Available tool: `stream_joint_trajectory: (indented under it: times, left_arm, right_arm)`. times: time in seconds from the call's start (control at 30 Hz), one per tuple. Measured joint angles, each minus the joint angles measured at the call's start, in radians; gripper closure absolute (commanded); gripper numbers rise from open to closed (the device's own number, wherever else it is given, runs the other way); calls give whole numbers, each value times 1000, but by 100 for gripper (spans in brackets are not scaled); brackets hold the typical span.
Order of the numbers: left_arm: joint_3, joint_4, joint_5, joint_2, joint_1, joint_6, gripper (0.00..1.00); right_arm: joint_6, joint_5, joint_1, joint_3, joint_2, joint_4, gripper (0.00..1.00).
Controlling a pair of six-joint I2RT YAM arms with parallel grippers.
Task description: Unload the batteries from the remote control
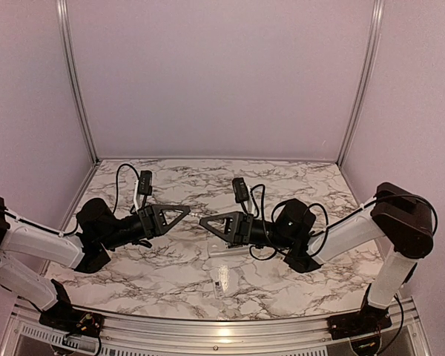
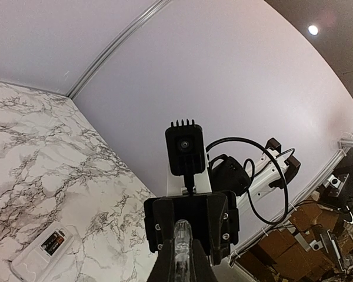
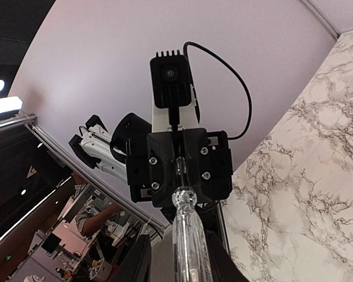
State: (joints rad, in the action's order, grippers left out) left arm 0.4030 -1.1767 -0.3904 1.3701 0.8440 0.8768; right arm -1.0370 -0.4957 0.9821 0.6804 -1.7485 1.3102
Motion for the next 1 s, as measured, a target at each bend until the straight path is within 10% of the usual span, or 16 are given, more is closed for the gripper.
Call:
stream_joint_trajectory:
  times: [0.2, 1.0]
  left_arm:
    - [0, 25, 8, -17, 0, -16, 100]
    - [8, 83, 14, -40, 0, -51, 100]
  right_arm:
    - [24, 17, 0, 26, 6, -10, 58]
    - [74, 47, 0, 28, 30, -101, 82]
